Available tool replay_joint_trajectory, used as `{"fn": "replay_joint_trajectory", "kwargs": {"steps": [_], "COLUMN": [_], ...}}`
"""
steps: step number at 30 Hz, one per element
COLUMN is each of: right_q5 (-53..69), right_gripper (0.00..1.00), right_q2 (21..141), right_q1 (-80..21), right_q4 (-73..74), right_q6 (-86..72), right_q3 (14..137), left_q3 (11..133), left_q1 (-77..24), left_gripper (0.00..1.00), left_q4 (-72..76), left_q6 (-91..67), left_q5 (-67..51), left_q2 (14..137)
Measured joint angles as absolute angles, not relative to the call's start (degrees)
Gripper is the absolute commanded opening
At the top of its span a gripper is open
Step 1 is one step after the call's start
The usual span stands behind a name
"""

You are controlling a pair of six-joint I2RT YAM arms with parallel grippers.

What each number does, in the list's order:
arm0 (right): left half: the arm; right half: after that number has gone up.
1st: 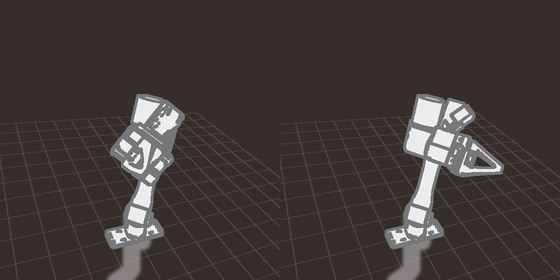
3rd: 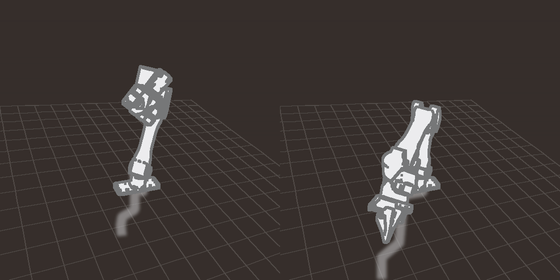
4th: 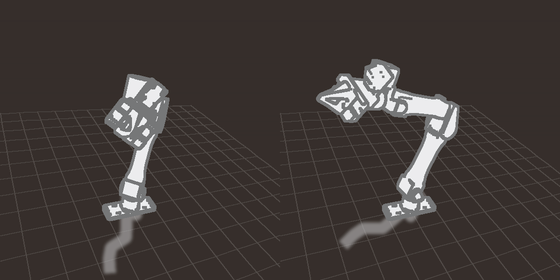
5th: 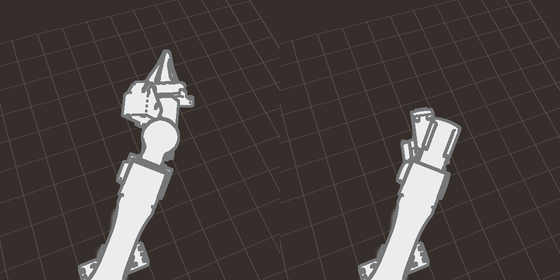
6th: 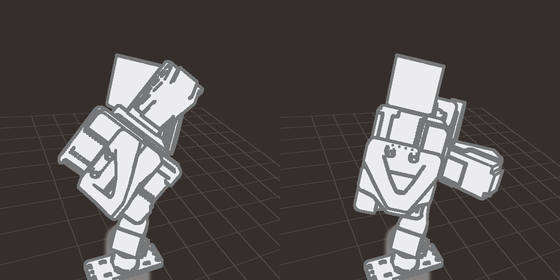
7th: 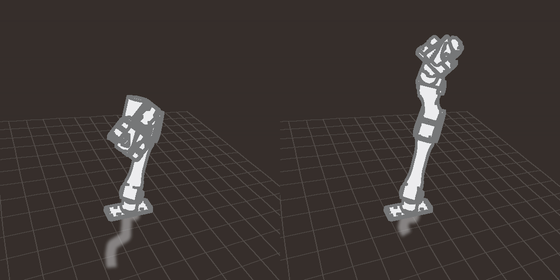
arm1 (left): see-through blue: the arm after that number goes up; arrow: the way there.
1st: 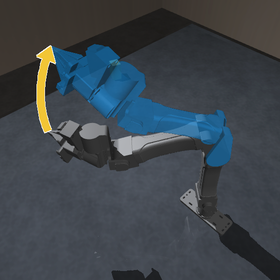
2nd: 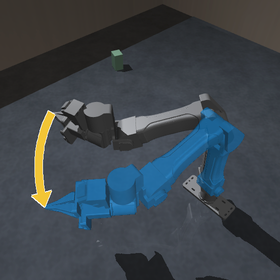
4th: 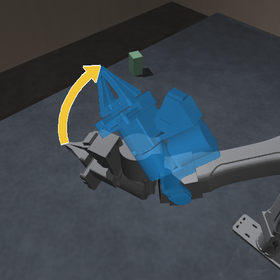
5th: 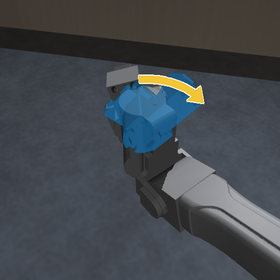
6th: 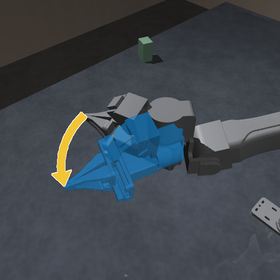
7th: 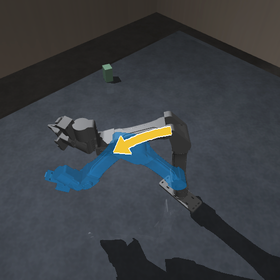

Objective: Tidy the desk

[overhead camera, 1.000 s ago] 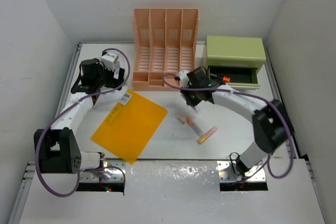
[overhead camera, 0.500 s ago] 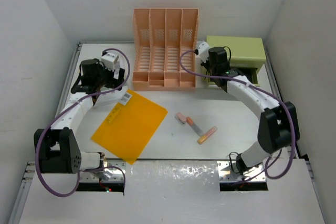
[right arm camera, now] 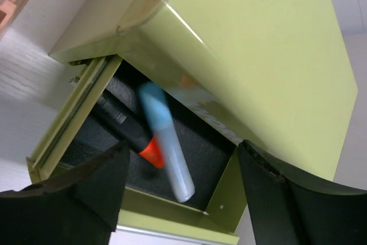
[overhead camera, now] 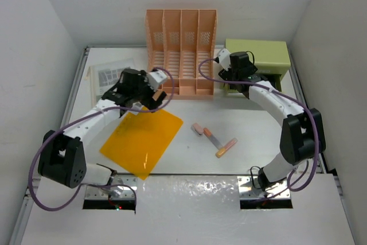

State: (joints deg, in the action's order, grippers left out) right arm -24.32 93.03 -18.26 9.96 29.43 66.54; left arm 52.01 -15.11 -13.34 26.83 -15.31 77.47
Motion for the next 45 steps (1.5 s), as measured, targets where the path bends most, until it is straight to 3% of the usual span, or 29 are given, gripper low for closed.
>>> {"fn": "replay_joint_trajectory", "kwargs": {"steps": [6, 10, 14, 25, 32, 38, 41, 43, 45], "right_q5": [-24.0, -23.4, -20.5, -8.5, -5.9, -5.3, -4.9, -4.7, -4.4], "right_gripper": [0.90, 0.91, 0.91, 0.90, 0.90, 0.90, 0.90, 0.90, 0.90], "right_q2": [87.6, 82.0, 76.4, 69.0, 69.0, 68.8, 68.7, 68.7, 68.6], "right_q1": [-16.3, -13.1, -10.2, -9.2, -9.2, -9.2, -9.2, -9.2, -9.2], "right_q4": [12.7, 17.1, 20.6, 23.2, 23.7, 22.8, 22.4, 22.5, 22.4], "right_q6": [22.9, 13.5, 5.5, -3.8, -4.8, -4.8, -4.8, -5.0, -5.0], "right_q3": [66.7, 68.6, 69.6, 62.8, 61.3, 60.2, 59.0, 58.7, 58.6], "left_q3": [57.7, 63.1, 68.2, 89.7, 90.6, 90.7, 90.8, 90.7, 90.5], "left_q1": [-29.9, -44.5, -54.6, -55.3, -56.1, -56.8, -57.2, -57.3, -57.4], "left_gripper": [0.94, 0.90, 0.85, 0.86, 0.85, 0.59, 0.37, 0.09, 0.01], "left_q4": [-17.8, -18.2, -20.7, -33.1, -37.4, -38.9, -39.0, -39.1, -38.4], "left_q6": [34.4, 40.8, 45.4, 56.8, 60.2, 61.4, 61.1, 61.5, 61.5], "left_q5": [-13.1, -6.1, -7.6, -15.1, -18.0, -19.6, -20.4, -20.9, -20.9], "left_q2": [79.1, 86.1, 97.0, 119.5, 122.2, 123.1, 123.3, 123.4, 123.4]}}
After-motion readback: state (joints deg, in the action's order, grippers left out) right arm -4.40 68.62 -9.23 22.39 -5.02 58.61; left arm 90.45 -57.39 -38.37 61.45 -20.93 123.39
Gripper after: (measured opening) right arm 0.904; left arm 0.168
